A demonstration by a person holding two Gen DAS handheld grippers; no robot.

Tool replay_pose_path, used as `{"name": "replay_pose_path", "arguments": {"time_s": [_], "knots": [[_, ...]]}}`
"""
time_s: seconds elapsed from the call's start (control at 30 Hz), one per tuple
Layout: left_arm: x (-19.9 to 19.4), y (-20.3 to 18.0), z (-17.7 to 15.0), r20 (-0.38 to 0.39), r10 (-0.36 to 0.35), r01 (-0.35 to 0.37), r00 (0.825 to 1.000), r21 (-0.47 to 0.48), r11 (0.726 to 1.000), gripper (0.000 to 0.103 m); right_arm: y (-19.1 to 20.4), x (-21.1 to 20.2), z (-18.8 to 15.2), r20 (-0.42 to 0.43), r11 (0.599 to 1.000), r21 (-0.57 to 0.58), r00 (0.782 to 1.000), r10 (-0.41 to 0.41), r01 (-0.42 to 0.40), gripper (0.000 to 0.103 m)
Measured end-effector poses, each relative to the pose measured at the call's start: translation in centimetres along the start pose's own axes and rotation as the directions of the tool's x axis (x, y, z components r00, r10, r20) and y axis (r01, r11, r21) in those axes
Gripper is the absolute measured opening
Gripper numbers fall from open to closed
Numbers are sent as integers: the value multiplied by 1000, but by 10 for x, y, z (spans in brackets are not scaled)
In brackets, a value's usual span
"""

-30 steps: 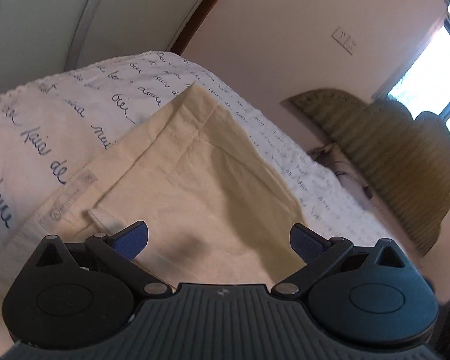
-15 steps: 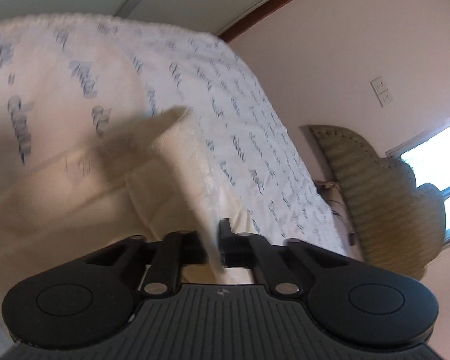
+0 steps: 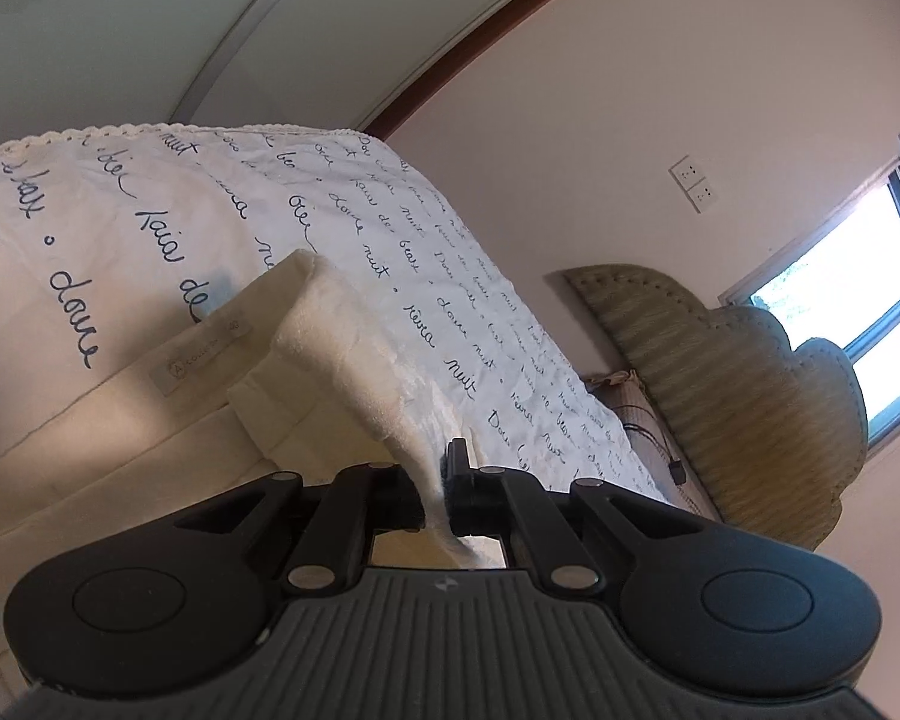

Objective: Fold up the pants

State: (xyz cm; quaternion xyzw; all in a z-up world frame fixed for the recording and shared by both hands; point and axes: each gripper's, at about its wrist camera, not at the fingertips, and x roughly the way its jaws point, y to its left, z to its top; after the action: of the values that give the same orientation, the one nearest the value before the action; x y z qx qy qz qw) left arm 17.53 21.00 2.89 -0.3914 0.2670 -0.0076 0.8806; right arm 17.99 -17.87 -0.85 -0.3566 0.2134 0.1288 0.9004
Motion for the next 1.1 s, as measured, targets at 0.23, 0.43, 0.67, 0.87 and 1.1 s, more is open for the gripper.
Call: {"name": "replay_pose_path", "arguments": {"time_s": [0.23, 0.43, 0.67, 0.87, 1.1], "knots": [[-39, 9, -14, 28, 8, -11, 1000, 125, 992, 4, 28, -46, -1, -20, 989, -132, 998, 68, -70, 6], [-75, 38, -37, -28, 59, -51, 998, 234, 971, 5, 64, -116, -11, -26, 971, -141, 982, 189, -191, 6], [-86, 71, -64, -57, 140, -121, 988, 257, 959, 7, 113, -145, -26, -60, 952, -137, 961, 270, -276, 6], [-87, 76, -67, -43, 156, -138, 987, 276, 951, 11, 119, -147, -23, -48, 957, -99, 962, 270, -274, 5], [-90, 80, -70, -6, 161, -154, 987, 276, 949, 15, 127, -163, -32, -26, 960, -72, 963, 270, -271, 5]]}}
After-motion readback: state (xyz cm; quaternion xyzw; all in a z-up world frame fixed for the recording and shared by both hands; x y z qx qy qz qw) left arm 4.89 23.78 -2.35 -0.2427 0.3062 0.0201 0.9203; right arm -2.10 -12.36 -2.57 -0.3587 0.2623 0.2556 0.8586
